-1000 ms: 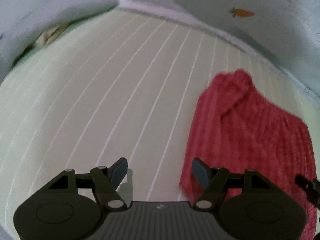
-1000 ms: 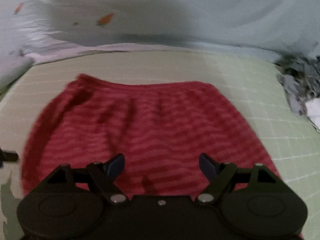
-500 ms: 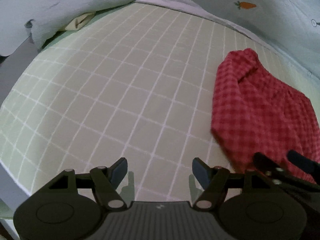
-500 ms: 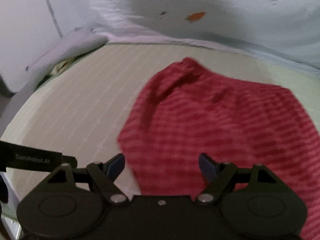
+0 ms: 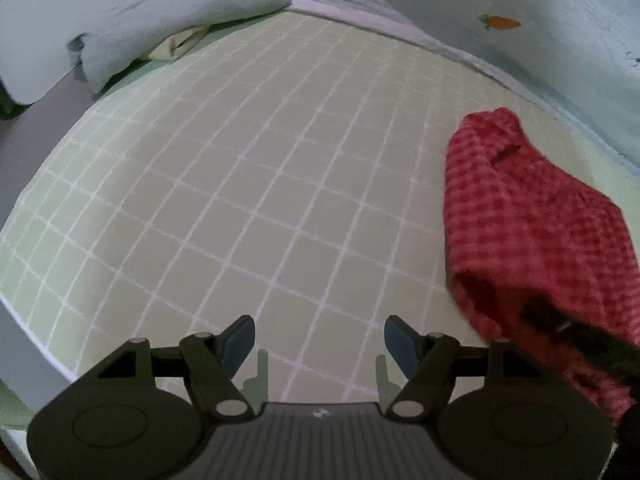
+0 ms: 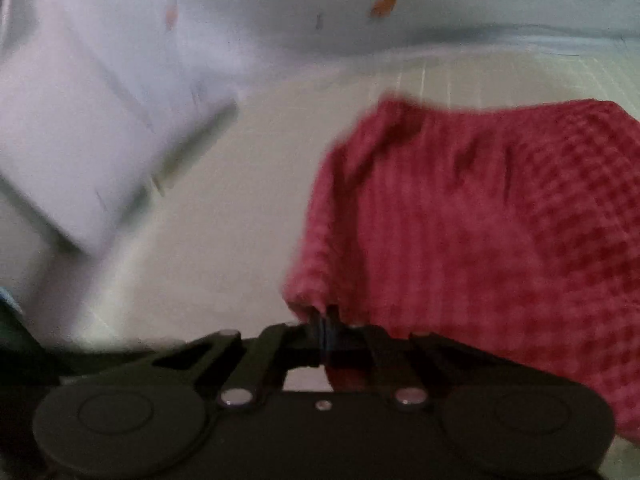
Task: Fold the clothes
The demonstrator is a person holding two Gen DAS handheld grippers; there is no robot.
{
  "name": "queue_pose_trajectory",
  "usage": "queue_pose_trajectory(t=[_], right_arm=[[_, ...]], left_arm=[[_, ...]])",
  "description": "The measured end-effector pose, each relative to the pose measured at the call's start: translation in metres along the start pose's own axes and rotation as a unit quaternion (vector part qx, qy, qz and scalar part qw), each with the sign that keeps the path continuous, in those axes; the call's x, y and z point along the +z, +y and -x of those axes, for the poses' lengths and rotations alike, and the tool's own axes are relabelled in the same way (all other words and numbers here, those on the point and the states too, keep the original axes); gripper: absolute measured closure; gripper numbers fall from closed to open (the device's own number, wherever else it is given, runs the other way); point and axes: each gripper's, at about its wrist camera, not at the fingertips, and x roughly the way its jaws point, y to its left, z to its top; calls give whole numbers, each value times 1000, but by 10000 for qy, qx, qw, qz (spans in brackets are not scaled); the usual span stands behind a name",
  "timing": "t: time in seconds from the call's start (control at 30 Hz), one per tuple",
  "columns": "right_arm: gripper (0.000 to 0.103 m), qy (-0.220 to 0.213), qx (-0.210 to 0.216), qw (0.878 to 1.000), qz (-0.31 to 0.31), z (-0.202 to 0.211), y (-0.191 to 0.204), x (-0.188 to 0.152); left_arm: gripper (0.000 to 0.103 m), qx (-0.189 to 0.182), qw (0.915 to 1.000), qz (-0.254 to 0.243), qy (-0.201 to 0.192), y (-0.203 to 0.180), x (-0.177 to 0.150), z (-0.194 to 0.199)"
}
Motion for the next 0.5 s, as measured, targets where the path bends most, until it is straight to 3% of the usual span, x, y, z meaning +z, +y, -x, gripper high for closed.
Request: queue_pose_trajectory(t=[0.07, 0.13, 0.2, 0.27, 0.3, 0.4, 0.47, 0.5], right_arm=[[102, -548, 351, 9953, -716, 24, -27, 12], [102, -859, 346, 9829, -1593, 37, -63, 17], [102, -891, -291, 9745, -2038, 42, -96, 17], [99, -747, -1112, 9708, -1988, 46, -120, 15], [97, -672, -1305, 9684, -2017, 49, -128, 11], [85, -497, -1627, 9631, -2087, 60, -146, 2], [62, -405, -1719, 9620, -2083, 67, -152, -5], [58, -360, -1775, 9617, -2057, 69, -155, -7]], left_arm=[[31, -64, 9999, -90, -21, -10, 2, 0], [31, -140, 9997, -188, -9, -23, 2, -2], [31, -239, 9992, -310, 16, -38, 3, -5], [31, -342, 9985, -434, 39, -53, 3, -7], [31, -394, 9980, -496, 51, -60, 3, -9], [31, -596, 9958, -694, 80, -84, 3, -11], [31, -828, 9929, -851, 87, -100, 2, -10], [31, -944, 9911, -930, 90, -108, 1, -9]])
